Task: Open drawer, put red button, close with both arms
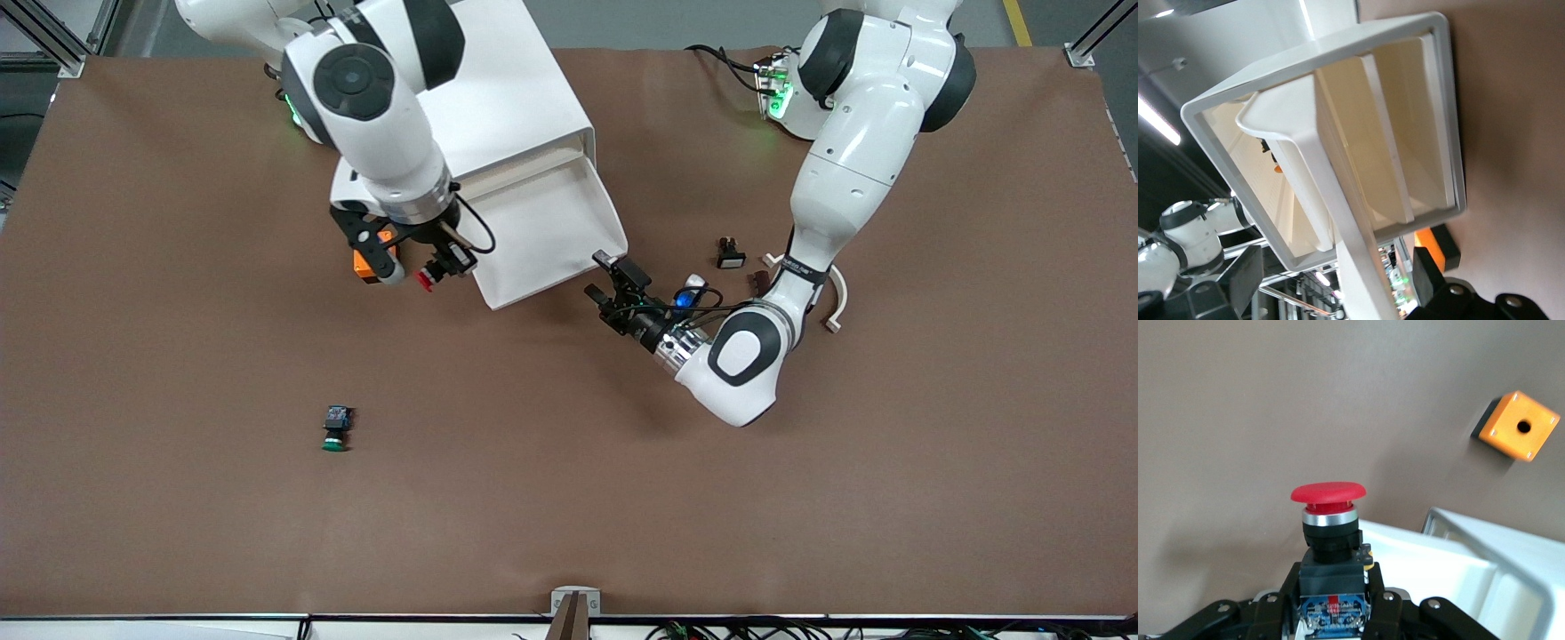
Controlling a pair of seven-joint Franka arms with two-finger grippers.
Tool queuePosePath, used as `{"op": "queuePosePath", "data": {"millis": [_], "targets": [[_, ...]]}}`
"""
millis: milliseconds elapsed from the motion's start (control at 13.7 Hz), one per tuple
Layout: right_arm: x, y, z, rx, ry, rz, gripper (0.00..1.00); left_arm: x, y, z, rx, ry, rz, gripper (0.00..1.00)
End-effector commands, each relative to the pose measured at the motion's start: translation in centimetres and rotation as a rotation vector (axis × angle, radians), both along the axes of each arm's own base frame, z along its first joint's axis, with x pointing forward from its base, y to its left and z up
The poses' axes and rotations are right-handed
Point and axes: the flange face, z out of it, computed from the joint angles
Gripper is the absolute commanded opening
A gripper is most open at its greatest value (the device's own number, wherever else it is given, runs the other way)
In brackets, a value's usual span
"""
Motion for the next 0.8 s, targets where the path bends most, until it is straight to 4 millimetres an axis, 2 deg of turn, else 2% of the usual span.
{"op": "queuePosePath", "data": {"millis": [0,146,292,438,584,730], "targets": [[-2.8,3.7,-3.1,0.018,-0.010,-0.072,0.00,2.3,0.8,2.3,-0.106,-0.162,0.020,0.99],[-4.5,6.4,-5.3,0.013,-0.002,-0.110,0.00,3.7,1.6,3.3,-0.161,-0.269,0.022,0.99],[-5.8,8.2,-6.9,0.004,0.007,-0.121,0.00,4.4,2.5,3.4,-0.224,-0.371,0.015,0.99],[-7.1,10.0,-8.1,0.007,0.006,-0.147,0.00,5.6,3.4,4.4,-0.261,-0.477,0.004,0.99],[-8.3,11.6,-9.4,0.011,0.004,-0.177,0.00,6.1,4.2,4.7,-0.306,-0.582,-0.027,0.99],[-9.9,13.3,-10.8,0.008,0.008,-0.203,0.00,6.4,4.8,5.9,-0.353,-0.738,-0.116,0.99]]}}
